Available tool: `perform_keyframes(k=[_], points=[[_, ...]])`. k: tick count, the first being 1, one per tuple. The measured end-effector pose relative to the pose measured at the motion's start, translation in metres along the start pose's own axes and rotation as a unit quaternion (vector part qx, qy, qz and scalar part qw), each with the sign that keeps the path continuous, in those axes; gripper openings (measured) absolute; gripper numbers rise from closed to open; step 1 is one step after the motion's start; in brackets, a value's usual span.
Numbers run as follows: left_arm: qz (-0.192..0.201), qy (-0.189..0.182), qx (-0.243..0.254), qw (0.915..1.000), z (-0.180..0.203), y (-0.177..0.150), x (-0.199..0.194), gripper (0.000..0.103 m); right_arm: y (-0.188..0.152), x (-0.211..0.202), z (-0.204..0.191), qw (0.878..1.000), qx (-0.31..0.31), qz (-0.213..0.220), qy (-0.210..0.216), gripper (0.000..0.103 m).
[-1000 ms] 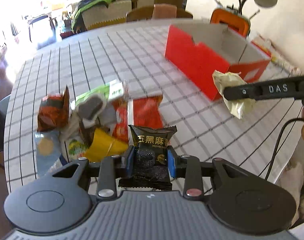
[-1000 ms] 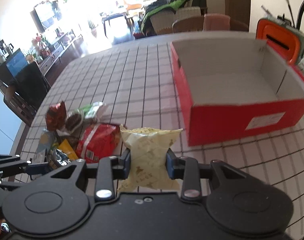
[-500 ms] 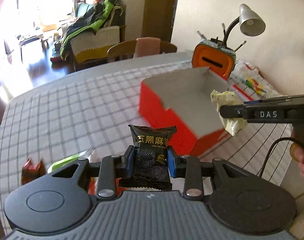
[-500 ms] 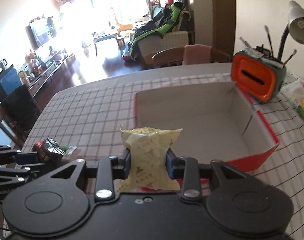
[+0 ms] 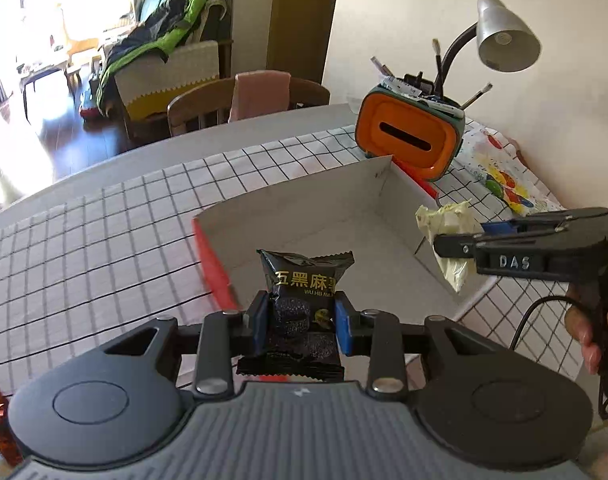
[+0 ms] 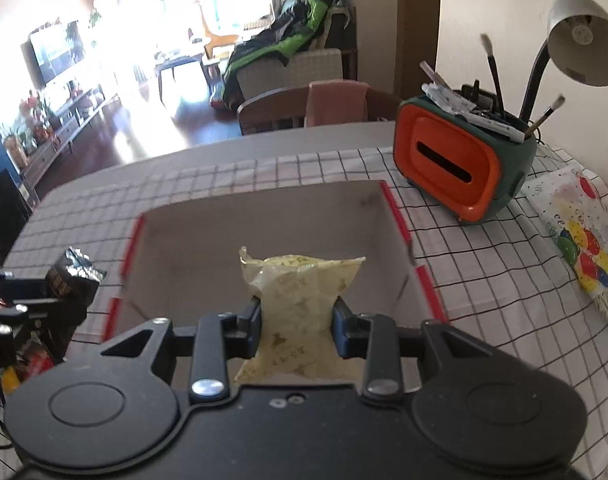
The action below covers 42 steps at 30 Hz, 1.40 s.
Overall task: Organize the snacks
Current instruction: 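Carry both packets into the red box while the right tool releases the cream packet, then lower the black packet into the red box and open the left tool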
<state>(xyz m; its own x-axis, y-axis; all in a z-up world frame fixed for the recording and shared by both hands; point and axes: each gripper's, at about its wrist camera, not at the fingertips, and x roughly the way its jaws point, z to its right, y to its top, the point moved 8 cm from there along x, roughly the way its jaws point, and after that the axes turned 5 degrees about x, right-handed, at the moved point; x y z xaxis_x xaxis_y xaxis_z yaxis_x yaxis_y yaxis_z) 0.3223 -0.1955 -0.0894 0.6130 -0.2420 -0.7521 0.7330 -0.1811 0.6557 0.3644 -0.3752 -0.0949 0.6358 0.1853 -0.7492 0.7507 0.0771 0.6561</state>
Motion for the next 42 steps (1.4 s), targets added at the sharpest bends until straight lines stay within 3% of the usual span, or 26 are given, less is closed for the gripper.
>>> perform_keyframes(k=[9,17,31,37,42], points=[[-0.053,0.020,-0.032,0.9979,0.014,0.020,0.064,0.033,0.004,0.049,0.024,0.998,-0.026,-0.061,0.012,0.034],[-0.090,0.051,-0.007,0.9946,0.022,0.026,0.100,0.033,0.000,0.081,0.017,0.990,-0.081,-0.109,0.037,0.034],[-0.203,0.057,-0.016,0.9775,0.020,0.015,0.138,0.034,-0.015,0.100,0.016,0.982,-0.114,-0.147,0.035,0.034],[-0.205,0.048,-0.035,0.9769,0.014,0.015,0.136,0.034,-0.015,0.097,0.017,0.982,-0.104,-0.149,0.042,0.034],[-0.177,0.033,-0.039,0.9828,0.014,0.018,0.124,0.036,-0.009,0.086,0.019,0.986,-0.085,-0.135,0.051,0.034]])
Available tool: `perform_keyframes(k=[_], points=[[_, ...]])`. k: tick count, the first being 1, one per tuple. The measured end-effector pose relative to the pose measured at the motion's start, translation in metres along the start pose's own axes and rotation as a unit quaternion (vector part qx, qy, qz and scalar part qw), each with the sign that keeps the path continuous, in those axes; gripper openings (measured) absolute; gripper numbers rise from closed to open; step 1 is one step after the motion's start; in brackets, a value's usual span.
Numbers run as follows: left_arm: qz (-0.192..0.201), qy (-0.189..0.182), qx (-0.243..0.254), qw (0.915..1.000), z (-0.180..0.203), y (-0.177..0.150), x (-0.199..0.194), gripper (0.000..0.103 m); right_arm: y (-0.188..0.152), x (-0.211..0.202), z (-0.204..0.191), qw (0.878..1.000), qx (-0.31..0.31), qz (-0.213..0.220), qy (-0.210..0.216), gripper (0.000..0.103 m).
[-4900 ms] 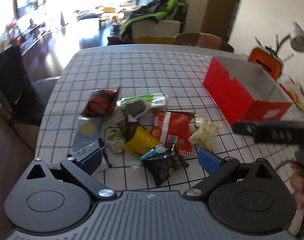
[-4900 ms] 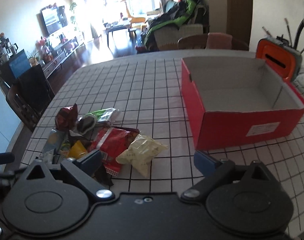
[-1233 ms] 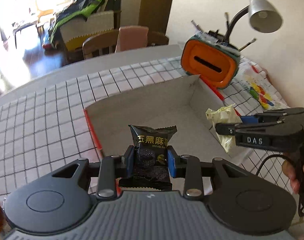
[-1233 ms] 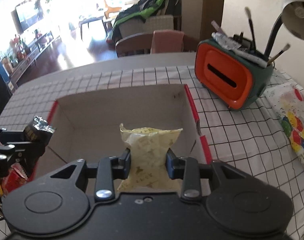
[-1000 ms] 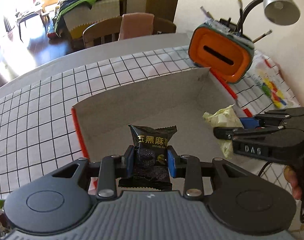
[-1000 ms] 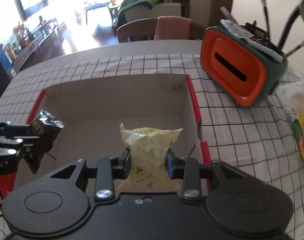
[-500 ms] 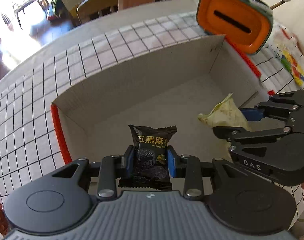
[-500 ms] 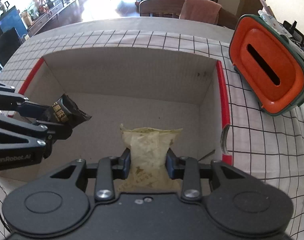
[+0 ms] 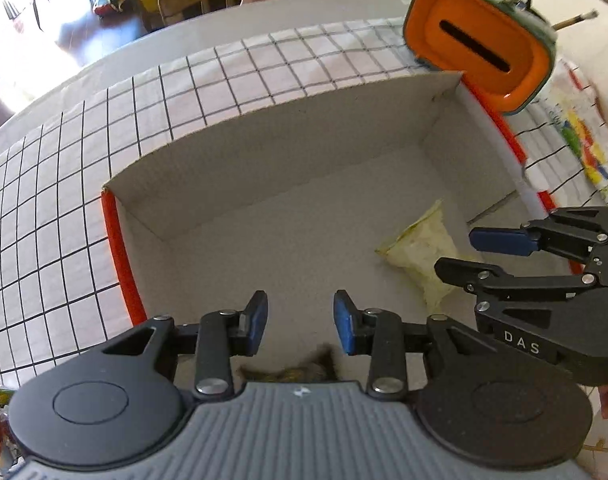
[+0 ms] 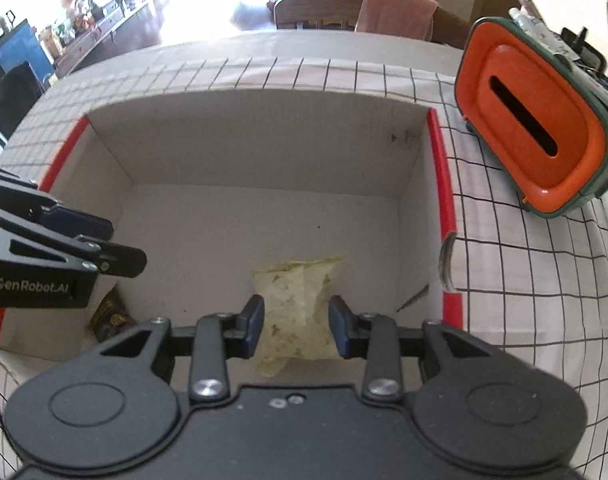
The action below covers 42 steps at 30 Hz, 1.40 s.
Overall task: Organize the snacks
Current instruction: 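Lower the black packet into the red box and open the left tool, then withdraw both tools from the box back toward the snack pile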
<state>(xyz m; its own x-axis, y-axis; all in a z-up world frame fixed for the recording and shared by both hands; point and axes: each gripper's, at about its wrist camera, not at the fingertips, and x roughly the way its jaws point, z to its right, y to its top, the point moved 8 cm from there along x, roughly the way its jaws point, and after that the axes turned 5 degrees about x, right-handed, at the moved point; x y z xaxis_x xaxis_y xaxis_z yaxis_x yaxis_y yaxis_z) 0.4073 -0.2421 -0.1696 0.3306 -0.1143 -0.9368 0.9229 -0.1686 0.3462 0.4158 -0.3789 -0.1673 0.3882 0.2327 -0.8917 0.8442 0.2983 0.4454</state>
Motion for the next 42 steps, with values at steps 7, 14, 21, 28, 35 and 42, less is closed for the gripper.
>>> perform_keyframes(k=[7,14,21,28,35,42], points=[[0.044,-0.015,-0.008,0.9989,0.002,-0.005,-0.023,0.039,0.002,-0.031,-0.008,0.999,0.011,0.037,0.028,0.036],[0.092,-0.022,-0.011,0.9955,0.000,-0.015,-0.052,0.039,0.004,-0.062,-0.022,0.996,0.015,0.078,0.043,0.037],[0.140,-0.026,-0.009,0.9898,-0.009,-0.033,-0.091,0.043,0.004,-0.093,-0.050,0.992,0.004,0.118,0.051,0.039],[0.186,-0.024,-0.011,0.9822,-0.033,-0.061,-0.130,0.053,-0.003,-0.115,-0.086,0.987,-0.004,0.149,0.061,0.048],[0.224,-0.009,-0.015,0.9744,-0.068,-0.101,-0.165,0.065,-0.014,-0.127,-0.129,0.981,-0.011,0.177,0.073,0.079],[0.253,0.023,-0.015,0.9670,-0.110,-0.146,-0.188,0.074,-0.026,-0.122,-0.176,0.980,-0.026,0.180,0.076,0.093]])
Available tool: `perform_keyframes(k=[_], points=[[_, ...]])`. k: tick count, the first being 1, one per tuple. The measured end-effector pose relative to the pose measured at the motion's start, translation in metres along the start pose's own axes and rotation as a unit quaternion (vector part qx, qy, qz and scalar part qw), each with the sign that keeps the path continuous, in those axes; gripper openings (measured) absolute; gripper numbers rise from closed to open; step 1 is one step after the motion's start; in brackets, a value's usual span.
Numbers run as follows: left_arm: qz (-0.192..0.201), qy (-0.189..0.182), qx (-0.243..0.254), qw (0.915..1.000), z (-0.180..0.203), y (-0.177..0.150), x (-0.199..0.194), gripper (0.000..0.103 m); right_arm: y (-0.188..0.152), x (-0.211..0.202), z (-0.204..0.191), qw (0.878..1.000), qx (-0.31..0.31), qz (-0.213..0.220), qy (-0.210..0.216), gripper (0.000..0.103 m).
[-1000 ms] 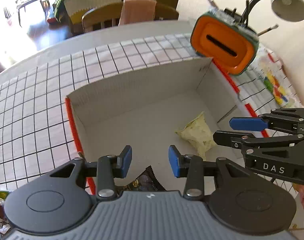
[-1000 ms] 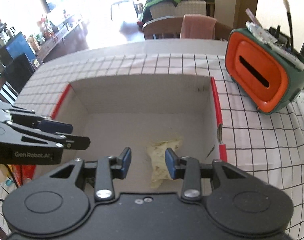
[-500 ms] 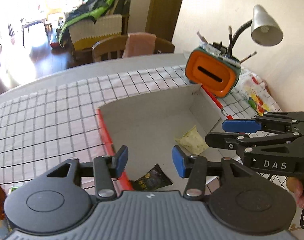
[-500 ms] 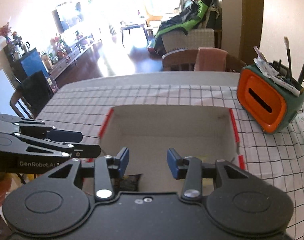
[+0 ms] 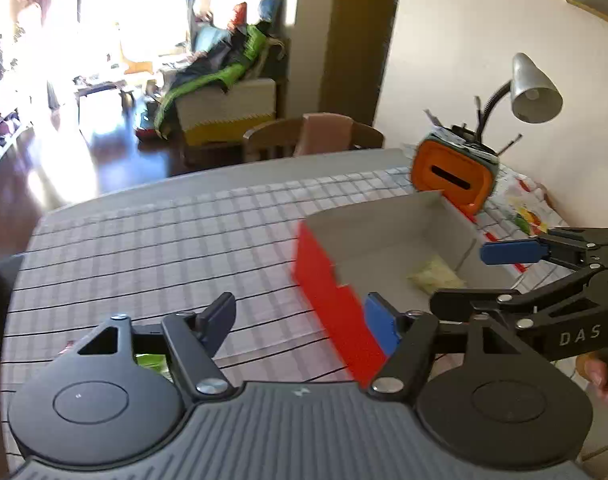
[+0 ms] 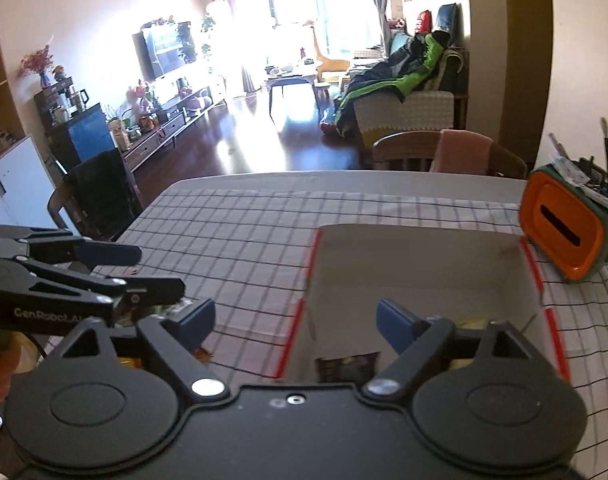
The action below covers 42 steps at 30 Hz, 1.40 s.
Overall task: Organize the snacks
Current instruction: 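Withdraw both tools from the box back toward the snack pile, then grasp the white-and-blue packet with the left tool while the right tool grasps the red chip bag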
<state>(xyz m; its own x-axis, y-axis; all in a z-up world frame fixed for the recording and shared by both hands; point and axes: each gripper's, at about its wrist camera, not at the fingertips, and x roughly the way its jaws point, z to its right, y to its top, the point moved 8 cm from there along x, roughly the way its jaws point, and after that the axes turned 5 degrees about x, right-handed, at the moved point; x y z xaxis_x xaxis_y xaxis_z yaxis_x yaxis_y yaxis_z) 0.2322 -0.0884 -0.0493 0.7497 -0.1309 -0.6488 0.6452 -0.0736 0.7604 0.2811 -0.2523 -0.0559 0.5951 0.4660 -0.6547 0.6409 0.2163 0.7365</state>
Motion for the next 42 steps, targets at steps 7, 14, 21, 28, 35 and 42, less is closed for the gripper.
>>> perform_keyframes(k=[7,14,21,28,35,42], points=[[0.021,0.034,0.005,0.9992,-0.048,-0.029,-0.037,0.080,-0.019,0.013,-0.044,1.000,-0.010,-0.006,0.011,0.103],[0.026,0.035,-0.004,0.9990,-0.094,-0.064,-0.059,0.092,-0.043,0.027,-0.089,0.999,-0.017,-0.022,0.024,0.103],[0.020,0.035,0.024,0.9989,-0.129,-0.107,-0.070,0.097,-0.070,0.051,-0.120,0.999,-0.011,-0.051,-0.007,0.103],[-0.021,-0.008,0.029,0.9993,-0.162,-0.146,-0.064,0.098,-0.088,0.094,-0.135,0.995,0.023,-0.085,-0.040,0.103],[-0.078,-0.036,0.083,0.9929,-0.175,-0.182,-0.042,0.098,-0.091,0.132,-0.145,0.991,0.039,-0.097,-0.080,0.103],[-0.120,-0.050,0.108,0.9856,-0.184,-0.201,-0.016,0.098,-0.099,0.172,-0.142,0.984,0.050,-0.128,-0.115,0.103]])
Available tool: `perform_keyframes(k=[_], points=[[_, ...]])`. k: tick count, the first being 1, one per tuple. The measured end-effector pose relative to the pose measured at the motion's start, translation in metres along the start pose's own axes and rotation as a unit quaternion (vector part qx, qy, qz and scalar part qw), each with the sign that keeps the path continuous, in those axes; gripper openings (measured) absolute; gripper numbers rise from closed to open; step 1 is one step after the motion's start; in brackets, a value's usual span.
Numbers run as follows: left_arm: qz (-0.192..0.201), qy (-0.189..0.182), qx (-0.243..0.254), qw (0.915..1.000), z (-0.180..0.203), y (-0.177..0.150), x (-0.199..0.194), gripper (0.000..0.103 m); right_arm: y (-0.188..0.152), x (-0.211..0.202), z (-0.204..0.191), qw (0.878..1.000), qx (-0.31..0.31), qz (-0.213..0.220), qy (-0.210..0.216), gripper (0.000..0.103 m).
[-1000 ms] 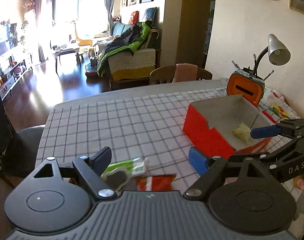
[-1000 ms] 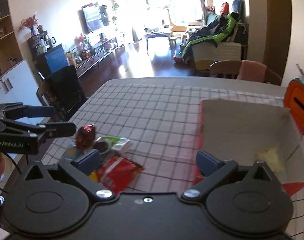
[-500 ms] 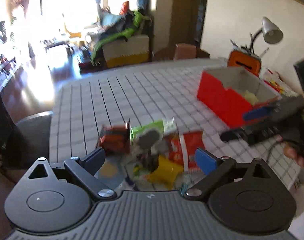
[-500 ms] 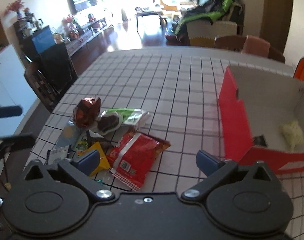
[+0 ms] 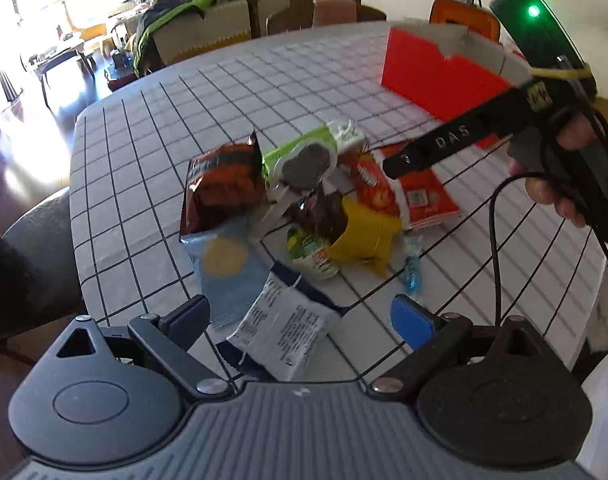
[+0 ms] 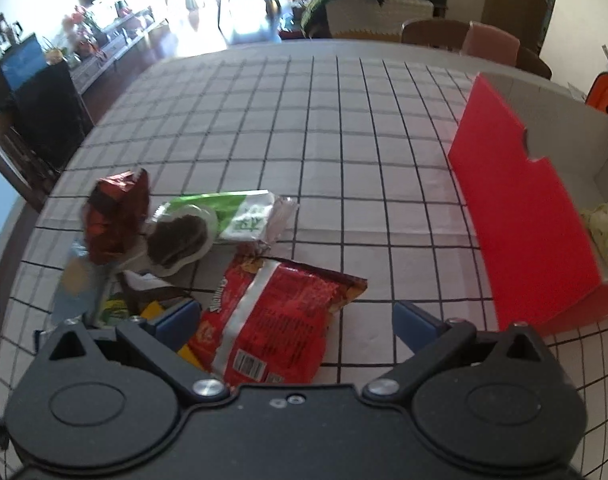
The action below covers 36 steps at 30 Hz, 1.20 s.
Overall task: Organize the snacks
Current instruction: 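Grasp the white-and-blue packet with the left tool while the right tool grasps the red chip bag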
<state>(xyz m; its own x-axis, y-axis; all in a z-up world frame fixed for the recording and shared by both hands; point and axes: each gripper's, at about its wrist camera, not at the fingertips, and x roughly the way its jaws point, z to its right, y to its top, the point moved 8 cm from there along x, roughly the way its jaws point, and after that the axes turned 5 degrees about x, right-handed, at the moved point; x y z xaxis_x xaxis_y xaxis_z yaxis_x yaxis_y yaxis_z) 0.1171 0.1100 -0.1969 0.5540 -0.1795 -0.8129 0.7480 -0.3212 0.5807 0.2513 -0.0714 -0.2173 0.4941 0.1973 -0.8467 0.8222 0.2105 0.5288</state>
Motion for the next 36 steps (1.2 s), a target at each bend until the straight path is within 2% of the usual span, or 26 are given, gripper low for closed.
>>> perform_keyframes(k=[8,11,15,21,22,26,28,31,36], points=[[-0.044,-0.033,0.046,0.9974,-0.001,-0.004,0.026,0.098,0.003,0.029,-0.008,0.999,0.018,-0.027,-0.032,0.103],[-0.056,-0.033,0.066,0.9957,-0.002,-0.003,0.035,0.098,0.003,0.035,-0.012,0.998,0.013,-0.035,-0.047,0.103],[-0.078,-0.050,0.067,0.9935,-0.004,-0.006,0.047,0.098,0.002,0.041,-0.014,0.997,0.016,-0.048,-0.052,0.102],[-0.076,-0.047,0.072,0.9935,-0.004,-0.009,0.053,0.097,0.001,0.042,-0.015,0.998,0.009,-0.052,-0.044,0.093],[-0.076,-0.048,0.072,0.9934,-0.003,-0.009,0.053,0.095,0.002,0.043,-0.015,0.998,0.008,-0.052,-0.042,0.090],[-0.086,-0.044,0.077,0.9923,-0.002,-0.012,0.057,0.076,0.001,0.040,-0.016,0.998,0.003,-0.045,-0.035,0.082],[-0.088,-0.044,0.076,0.9923,-0.001,-0.013,0.058,0.074,0.002,0.039,-0.015,0.999,0.000,-0.043,-0.032,0.078],[-0.088,-0.046,0.063,0.9931,-0.001,-0.012,0.057,0.065,0.002,0.037,-0.013,0.999,-0.001,-0.040,-0.023,0.075],[-0.085,-0.030,0.038,0.9952,-0.002,-0.012,0.056,0.053,0.001,0.031,-0.009,0.999,-0.007,-0.033,-0.011,0.071]])
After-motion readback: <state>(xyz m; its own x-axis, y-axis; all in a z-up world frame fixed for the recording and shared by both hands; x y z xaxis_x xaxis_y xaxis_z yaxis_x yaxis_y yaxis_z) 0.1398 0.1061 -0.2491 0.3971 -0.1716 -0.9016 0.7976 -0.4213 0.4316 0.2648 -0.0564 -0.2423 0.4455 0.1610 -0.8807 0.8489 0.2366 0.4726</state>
